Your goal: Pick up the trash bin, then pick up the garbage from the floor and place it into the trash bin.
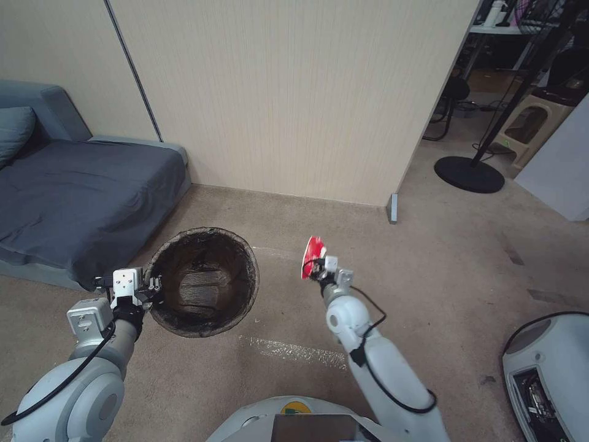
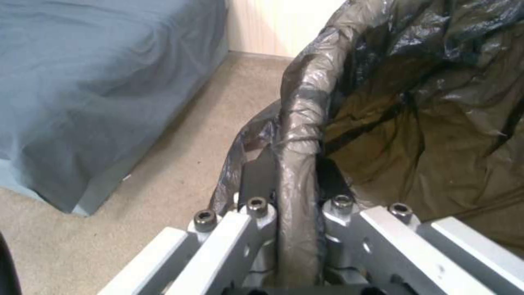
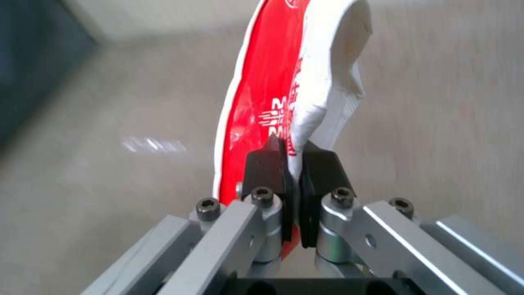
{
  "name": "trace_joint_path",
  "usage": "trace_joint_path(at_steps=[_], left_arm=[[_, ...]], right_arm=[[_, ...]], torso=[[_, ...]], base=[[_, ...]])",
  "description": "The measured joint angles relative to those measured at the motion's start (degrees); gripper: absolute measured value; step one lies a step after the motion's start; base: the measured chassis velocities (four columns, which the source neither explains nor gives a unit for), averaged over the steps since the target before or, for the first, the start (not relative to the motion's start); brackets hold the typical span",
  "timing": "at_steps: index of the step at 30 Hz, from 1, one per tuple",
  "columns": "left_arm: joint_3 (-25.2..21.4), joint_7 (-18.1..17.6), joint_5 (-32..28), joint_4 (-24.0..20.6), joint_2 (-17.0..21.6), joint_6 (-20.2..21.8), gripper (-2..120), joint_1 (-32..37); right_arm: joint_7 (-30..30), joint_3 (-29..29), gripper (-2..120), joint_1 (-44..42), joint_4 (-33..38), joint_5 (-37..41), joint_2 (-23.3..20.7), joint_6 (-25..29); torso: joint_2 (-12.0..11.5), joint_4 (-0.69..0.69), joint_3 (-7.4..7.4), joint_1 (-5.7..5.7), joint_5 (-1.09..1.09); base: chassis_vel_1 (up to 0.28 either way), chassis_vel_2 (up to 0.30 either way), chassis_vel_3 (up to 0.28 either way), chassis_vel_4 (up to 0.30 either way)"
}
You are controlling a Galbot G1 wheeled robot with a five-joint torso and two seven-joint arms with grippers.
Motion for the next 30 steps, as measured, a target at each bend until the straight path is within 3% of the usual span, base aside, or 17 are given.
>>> trace_joint_path(at_steps=[4, 8, 16, 22, 30], left_arm=[[0.23, -0.22, -0.34, 0.25, 0.49, 0.34, 3, -0.11], [0.54, -0.65, -0.81, 0.51, 1.11, 0.92, 3, -0.15], [1.14, -1.05, -0.86, 1.55, 1.81, 1.63, 3, -1.4], [1.84, -1.29, -0.82, 2.25, 2.6, 1.86, 3, -2.48], [2.42, -1.4, -0.73, 2.56, 3.05, 2.23, 3, -3.03]], right_arm=[[-3.65, 2.39, 0, -1.9, 8.51, 2.29, -4.13, -1.28], [-9.23, 5.73, 0, -3.4, 19.27, 7.57, -12.05, -3.05], [-15.29, 6.77, 0, -2.97, 28.0, 13.11, -20.18, -4.32], [-17.33, 2.59, 0, 0.27, 31.23, 16.31, -23.26, -4.96], [-14.56, -12.05, 0, 9.69, 32.47, 20.33, -25.72, -6.34]], torso=[[0.0, 0.0, 0.0, 0.0, 0.0], [0.0, -0.02, 0.0, 0.0, 0.0], [0.0, -0.01, 0.0, 0.0, 0.0], [0.0, -0.01, 0.0, 0.0, 0.0], [0.0, 0.01, 0.0, 0.0, -0.01]], base=[[0.0, 0.0, 0.0, 0.0], [0.0, 0.0, 0.0, 0.0], [0.0, 0.0, 0.0, 0.0], [0.0, 0.0, 0.0, 0.0], [0.0, 0.0, 0.0, 0.0]])
